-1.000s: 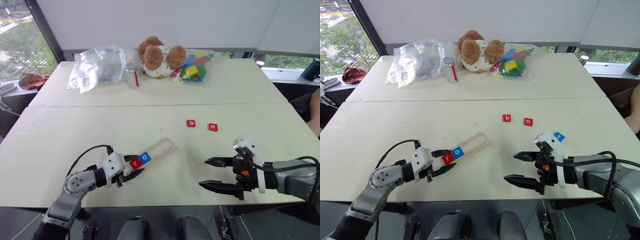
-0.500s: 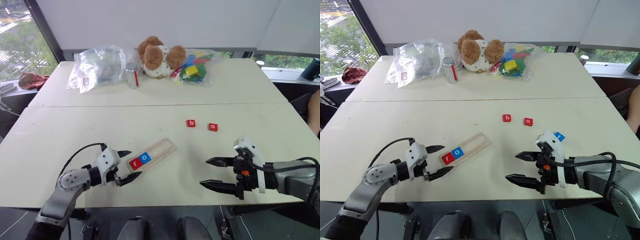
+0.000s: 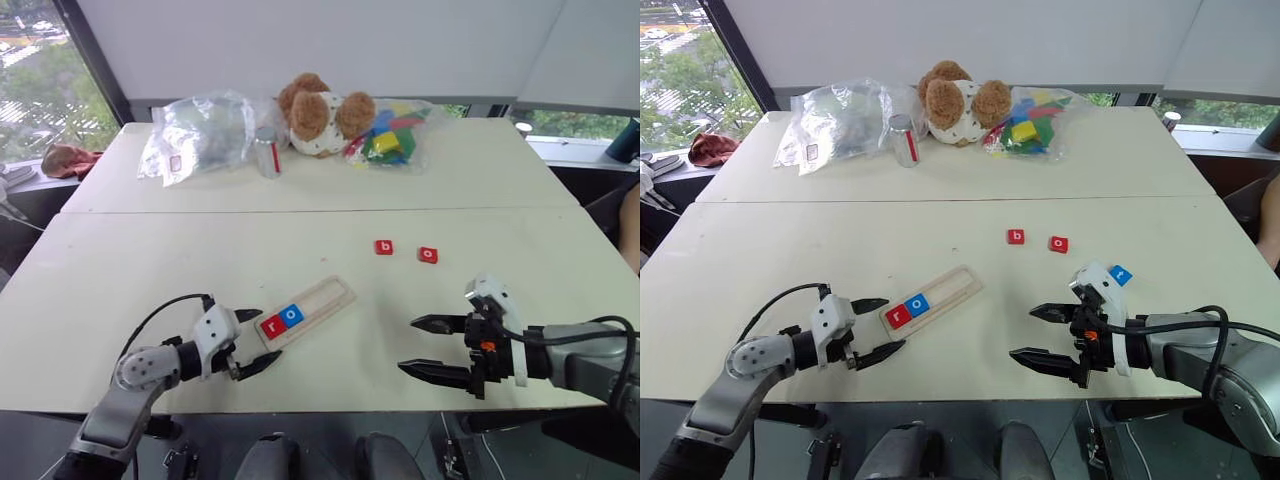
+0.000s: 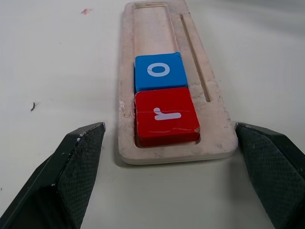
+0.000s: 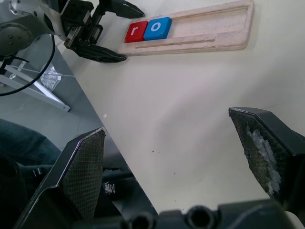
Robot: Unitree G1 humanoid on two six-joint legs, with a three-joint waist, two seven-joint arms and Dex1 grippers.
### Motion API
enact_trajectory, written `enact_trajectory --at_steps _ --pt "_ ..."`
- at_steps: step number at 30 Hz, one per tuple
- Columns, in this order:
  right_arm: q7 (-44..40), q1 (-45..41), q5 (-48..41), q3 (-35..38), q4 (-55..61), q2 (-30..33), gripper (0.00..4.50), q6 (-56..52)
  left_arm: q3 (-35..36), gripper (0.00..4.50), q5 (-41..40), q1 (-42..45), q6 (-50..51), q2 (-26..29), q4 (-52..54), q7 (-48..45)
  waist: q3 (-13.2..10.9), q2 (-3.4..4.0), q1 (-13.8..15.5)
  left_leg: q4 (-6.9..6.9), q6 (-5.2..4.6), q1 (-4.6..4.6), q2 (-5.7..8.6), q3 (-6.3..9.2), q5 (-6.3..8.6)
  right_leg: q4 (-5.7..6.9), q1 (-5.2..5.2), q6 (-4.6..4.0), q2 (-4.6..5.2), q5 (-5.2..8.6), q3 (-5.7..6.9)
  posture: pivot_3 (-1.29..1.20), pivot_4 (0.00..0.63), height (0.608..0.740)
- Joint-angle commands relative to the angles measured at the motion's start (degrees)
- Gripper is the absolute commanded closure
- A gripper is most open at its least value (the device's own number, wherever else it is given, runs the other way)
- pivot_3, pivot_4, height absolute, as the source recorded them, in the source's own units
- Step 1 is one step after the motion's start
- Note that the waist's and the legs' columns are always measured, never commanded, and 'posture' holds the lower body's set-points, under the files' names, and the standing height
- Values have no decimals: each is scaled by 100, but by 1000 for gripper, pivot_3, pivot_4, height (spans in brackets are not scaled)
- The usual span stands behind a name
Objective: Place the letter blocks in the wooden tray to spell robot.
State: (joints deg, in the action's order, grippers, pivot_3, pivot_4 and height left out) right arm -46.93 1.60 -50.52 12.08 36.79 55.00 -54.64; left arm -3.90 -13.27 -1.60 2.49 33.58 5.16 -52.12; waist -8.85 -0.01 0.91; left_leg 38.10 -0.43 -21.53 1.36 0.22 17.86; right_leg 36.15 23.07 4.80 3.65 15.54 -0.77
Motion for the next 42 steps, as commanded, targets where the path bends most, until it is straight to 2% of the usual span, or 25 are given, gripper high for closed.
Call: enact_trajectory --at_steps 1,2,3,9,13,16,22,28,35,37,38,42 --pt "-13 7 1 112 15 8 0 82 -133 850 213 37 -57 -18 -389 30 2 4 -11 0 0 0 0 0 0 0 0 -6 0 3 0 0 150 740" --pt "-16 22 5 122 17 13 0 82 -139 1250 216 70 -97 -17 -436 8 4 6 -9 0 0 1 0 0 0 0 0 -6 0 3 0 0 150 740" --pt "-17 43 10 129 20 15 0 81 -153 1392 221 117 -147 1 -482 -34 6 9 -4 0 0 2 0 1 0 1 -1 -6 0 3 0 0 150 740" --pt "-40 155 79 164 -61 24 0 124 -27 1390 -16 865 -246 404 -803 -707 5 7 -17 0 -1 2 0 1 -1 2 0 -5 0 3 1 0 150 740" --pt "-136 59 359 83 -383 57 0 345 -343 1390 -74 2368 -493 601 -1925 -1998 3 4 -7 0 -1 -7 -1 2 -1 5 11 9 -2 -5 6 0 150 740" --pt "-126 -33 529 78 -499 22 0 500 -559 1390 77 3094 -860 416 -2700 -2524 3 5 -18 9 -2 -30 3 5 -1 0 25 13 -3 -7 13 0 150 740" --pt "-12 -75 668 121 -517 -54 0 603 -979 1390 322 3744 -1617 -112 -3655 -3275 2 3 -22 18 20 -106 8 -3 -13 7 102 17 -12 -9 13 0 150 740" --pt "183 -108 819 143 -477 -147 0 661 -1118 1390 676 4314 -2158 -660 -4809 -3238 -1 -2 -13 64 -16 -116 7 -2 4 32 99 23 -20 -12 18 0 150 740" --pt "444 -148 974 95 -405 -299 0 708 -1056 1390 863 4452 -2368 -1026 -5317 -2977 -7 -12 -7 109 -36 -92 7 -1 16 40 56 39 -18 -20 16 0 150 740" --pt "490 -174 998 67 -404 -327 0 714 -1035 343 891 4472 -2405 -1064 -5395 -2937 -6 -12 0 109 -36 -91 7 4 16 40 55 39 -18 -20 18 0 150 740" --pt "543 -198 1024 53 -397 -360 0 721 -1022 33 885 4474 -2384 -1077 -5412 -2941 -6 -12 -3 109 -35 -91 8 5 16 40 54 39 -18 -20 18 0 150 740" --pt "886 -365 1141 -14 -406 -498 0 600 -966 33 844 4404 -2358 -1064 -5240 -2873 -6 -12 -6 109 -35 -91 8 5 16 40 54 39 -17 -20 18 0 150 740"
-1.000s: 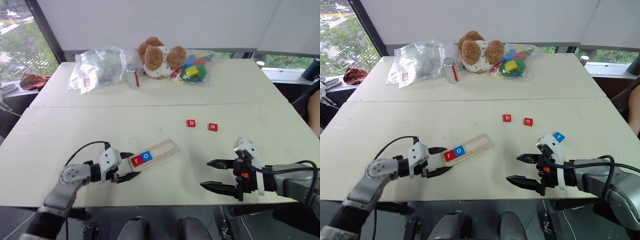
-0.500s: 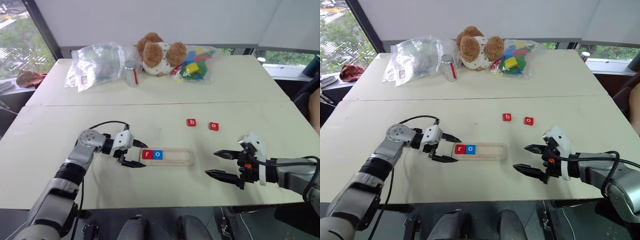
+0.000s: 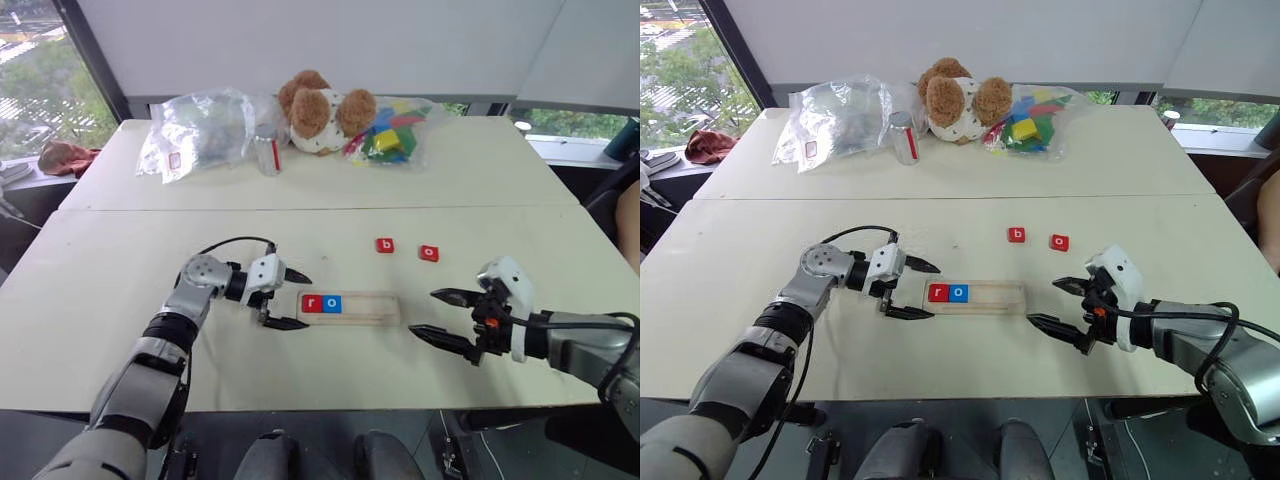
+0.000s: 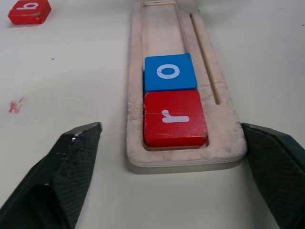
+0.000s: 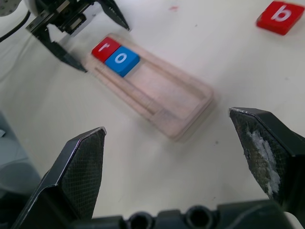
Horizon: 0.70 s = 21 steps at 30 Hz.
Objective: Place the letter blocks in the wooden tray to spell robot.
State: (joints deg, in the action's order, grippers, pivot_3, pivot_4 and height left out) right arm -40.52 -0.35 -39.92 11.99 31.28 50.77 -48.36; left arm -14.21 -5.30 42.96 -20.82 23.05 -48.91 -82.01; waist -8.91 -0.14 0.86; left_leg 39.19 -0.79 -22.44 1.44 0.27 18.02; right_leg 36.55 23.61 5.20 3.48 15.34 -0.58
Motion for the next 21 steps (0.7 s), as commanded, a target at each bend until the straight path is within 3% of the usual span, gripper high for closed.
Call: enact_trajectory --at_steps 1,6,11,16,21 --pt "375 -284 86 -26 142 -169 0 -68 97 33 -4 -83 65 62 311 60 0 0 -1 0 0 0 0 0 0 1 0 0 0 0 0 0 150 740" --pt "1281 -1106 232 -320 -130 -970 0 -326 301 33 -500 -395 1184 899 1701 -639 -7 -12 -89 -4 4 -2 -3 -1 -2 15 16 0 0 0 -7 0 150 740" --pt "2341 -2127 1298 -1128 -1308 -1956 0 -158 696 33 -1050 -677 3072 2103 3015 -909 -9 -14 -187 -11 25 -20 -6 -3 -13 58 63 -2 -1 1 -12 0 150 740" --pt "2966 -3055 1866 -1343 -2693 -3022 0 65 1857 33 -1790 -295 4660 2193 3325 429 -9 -15 -139 0 32 -31 -2 -1 -19 68 71 -2 -1 1 -11 0 150 740" --pt "3306 -3641 2348 -1364 -3774 -3546 0 385 2547 33 -2402 -973 5611 2213 4637 1247 -9 -14 -204 -7 55 -39 1 -4 -31 87 85 0 -1 0 -11 0 150 740"
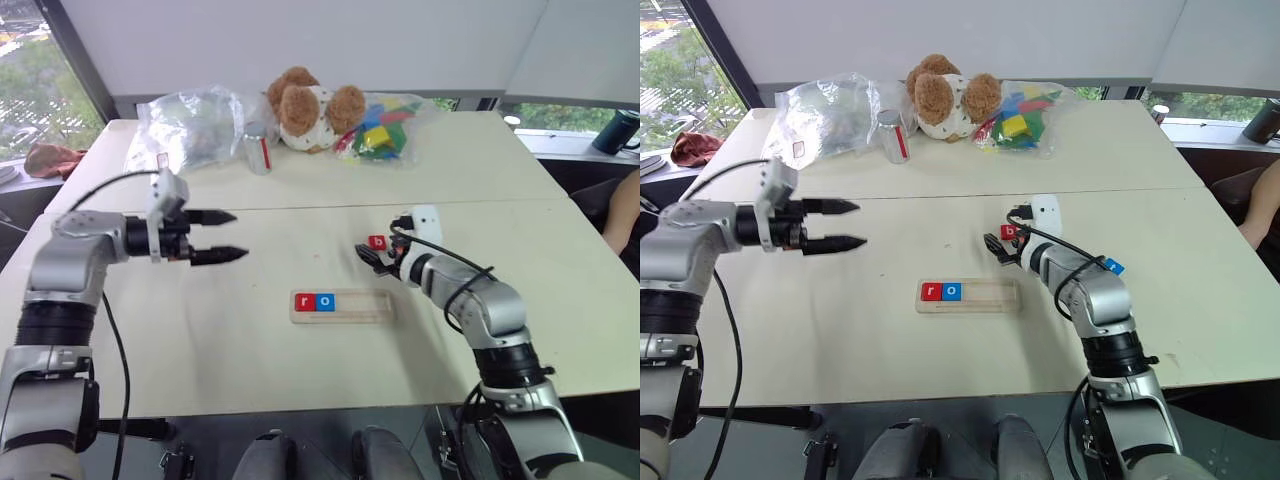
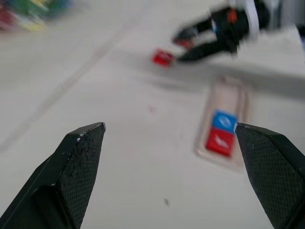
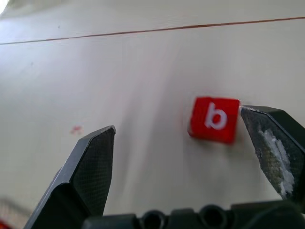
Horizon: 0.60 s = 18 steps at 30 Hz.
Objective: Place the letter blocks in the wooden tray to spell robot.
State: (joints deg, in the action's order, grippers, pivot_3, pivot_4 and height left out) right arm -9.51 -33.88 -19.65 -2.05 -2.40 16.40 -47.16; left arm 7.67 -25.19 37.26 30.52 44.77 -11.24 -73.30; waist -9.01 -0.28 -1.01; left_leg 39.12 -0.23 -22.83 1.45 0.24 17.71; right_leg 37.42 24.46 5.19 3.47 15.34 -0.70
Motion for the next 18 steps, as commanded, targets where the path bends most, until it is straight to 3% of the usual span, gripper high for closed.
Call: enact_trajectory --at_steps 1,8,14,17,18 --pt "314 -359 432 59 -549 -152 0 312 460 33 -543 -636 663 58 1226 498 0 0 -25 -6 2 -2 1 -1 0 1 3 0 1 0 -1 0 150 740" --pt "577 -540 642 248 -1117 -547 0 310 804 33 -1181 -1633 1490 113 2738 1222 1 0 -23 2 17 -47 1 1 -8 -2 42 0 3 0 -4 0 150 740" --pt "525 -716 853 136 -1532 -851 0 439 500 33 -813 -2013 1066 297 2798 1248 1 -1 -70 1 30 -27 -1 1 -17 -5 32 -1 -1 0 -6 0 150 740" --pt "640 -709 1072 52 -1700 -928 808 510 334 0 -689 -2027 827 304 2717 1229 1 -1 -145 0 30 -19 -1 1 -18 2 28 -2 -2 0 -6 0 150 740" --pt "671 -702 1132 48 -1727 -955 1298 534 292 0 -664 -2026 765 300 2703 1223 1 -1 -150 0 30 -14 -1 1 -17 2 23 -2 -1 0 -6 0 150 740"
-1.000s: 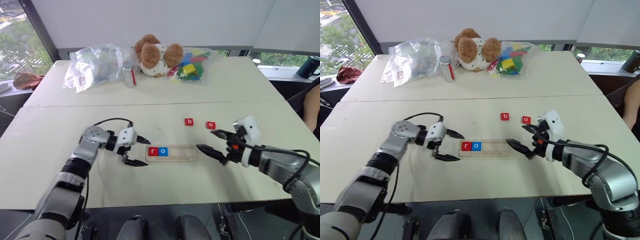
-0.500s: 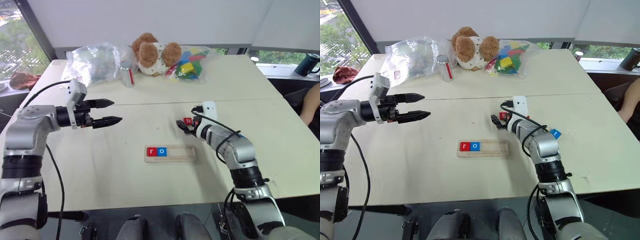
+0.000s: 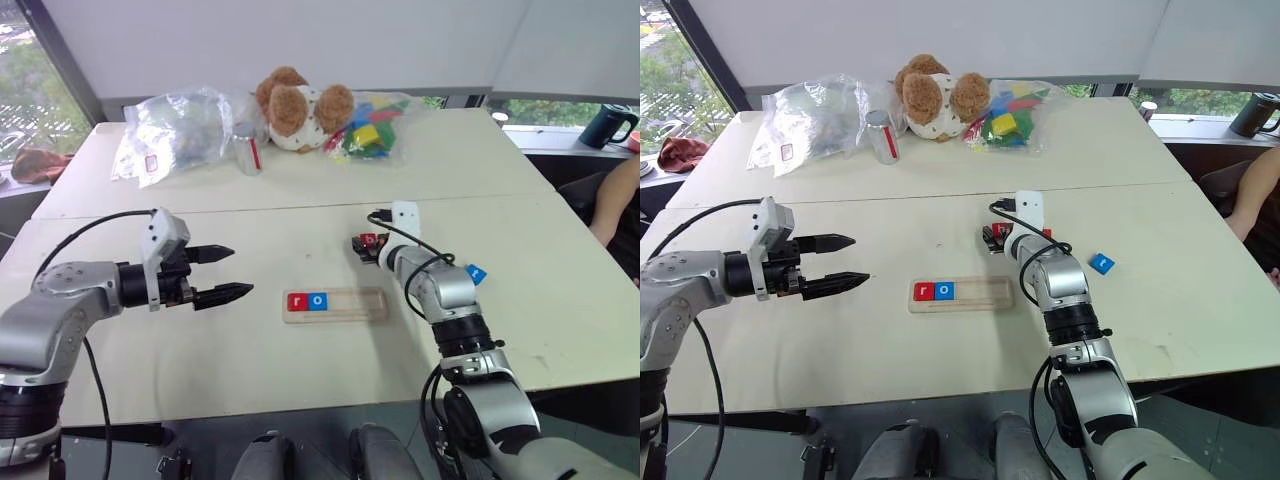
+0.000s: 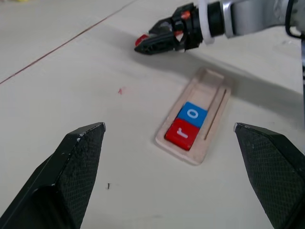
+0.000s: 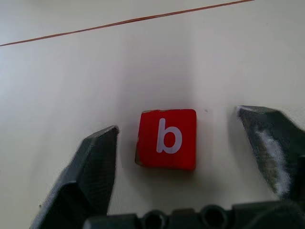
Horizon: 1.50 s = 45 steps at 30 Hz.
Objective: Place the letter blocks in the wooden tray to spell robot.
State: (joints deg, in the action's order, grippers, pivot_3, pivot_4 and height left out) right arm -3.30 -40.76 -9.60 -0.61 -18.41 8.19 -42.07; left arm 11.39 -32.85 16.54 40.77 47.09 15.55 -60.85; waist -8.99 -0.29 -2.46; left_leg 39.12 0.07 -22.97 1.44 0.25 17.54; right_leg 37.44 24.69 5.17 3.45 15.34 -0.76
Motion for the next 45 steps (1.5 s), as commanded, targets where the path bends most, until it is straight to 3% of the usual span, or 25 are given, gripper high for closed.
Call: enact_trajectory --at_steps 1,4,6,10,13,18,22,28,35,37,39,42,45 --pt "63 -17 168 -92 -142 -150 1824 37 -106 0 111 54 -295 70 13 -21 0 0 -7 -2 0 5 0 0 0 0 -4 0 0 0 0 0 150 740" --pt "137 -25 308 -72 -143 -171 3285 130 -232 0 117 91 -404 33 -21 -48 0 0 -29 -9 3 13 -1 -1 -1 1 -6 0 0 0 -1 0 150 740" --pt "177 -32 358 -17 4 -151 3322 237 -341 0 131 136 -466 9 -40 -86 0 0 -23 -13 4 17 -2 -1 -2 5 -6 0 0 0 -1 0 150 740" --pt "118 421 255 264 2006 221 3322 -180 -773 0 102 231 -522 -21 188 -279 -3 5 28 -11 1 9 -1 0 0 5 -3 0 1 0 -2 0 150 740" --pt "337 1402 352 504 3885 455 3322 -1478 -1070 0 173 270 -609 -60 316 -358 -1 3 117 -8 1 -23 -1 7 0 17 20 0 2 0 -1 0 150 740" --pt "759 2766 392 778 6309 40 3322 -2937 -1387 0 351 551 -858 -270 -84 -420 6 2 158 -8 -10 -44 5 12 7 5 31 0 1 0 -8 0 150 740" --pt "1150 3486 629 793 6796 -488 3322 -3177 -1676 0 562 866 -1069 -431 -531 -606 6 2 142 3 -39 -12 4 -3 21 -5 9 0 -7 0 -13 0 150 740" --pt "1089 3543 599 1178 6089 -920 3322 -2976 -1919 0 772 1144 -1298 -635 -926 -756 6 2 150 0 -39 54 3 -3 21 4 -50 -2 -22 1 -15 0 150 740" --pt "1038 3636 614 1212 5926 -933 23 -2776 -1910 0 888 1122 -1401 -634 -993 -820 6 2 151 -8 -38 49 -3 -2 21 -1 -41 -1 -22 2 -16 0 150 740" --pt "861 3527 559 1337 6100 -662 23 -2830 -1878 0 912 1088 -1431 -548 -1007 -877 6 2 148 -8 -38 49 -4 -4 21 -1 -41 -1 -21 2 -18 0 150 740" --pt "369 3250 530 1358 6143 147 23 -2471 -1828 0 934 1110 -1526 -448 -1095 -989 2 7 148 -7 -38 49 -3 -4 21 -2 -42 -1 -21 2 -19 0 150 740" --pt "-1046 3038 398 1093 5579 1742 23 -1043 -1784 0 889 1251 -1608 -357 -1164 -1179 -5 16 155 -1 -45 48 8 -18 24 -8 -44 -1 -18 2 -20 0 150 740" --pt "-2608 3065 -318 1375 4712 2457 23 113 -1812 0 839 1283 -1610 -257 -1036 -1339 0 4 167 -3 -47 56 -9 -6 26 -24 -65 0 -34 2 -10 0 150 740"
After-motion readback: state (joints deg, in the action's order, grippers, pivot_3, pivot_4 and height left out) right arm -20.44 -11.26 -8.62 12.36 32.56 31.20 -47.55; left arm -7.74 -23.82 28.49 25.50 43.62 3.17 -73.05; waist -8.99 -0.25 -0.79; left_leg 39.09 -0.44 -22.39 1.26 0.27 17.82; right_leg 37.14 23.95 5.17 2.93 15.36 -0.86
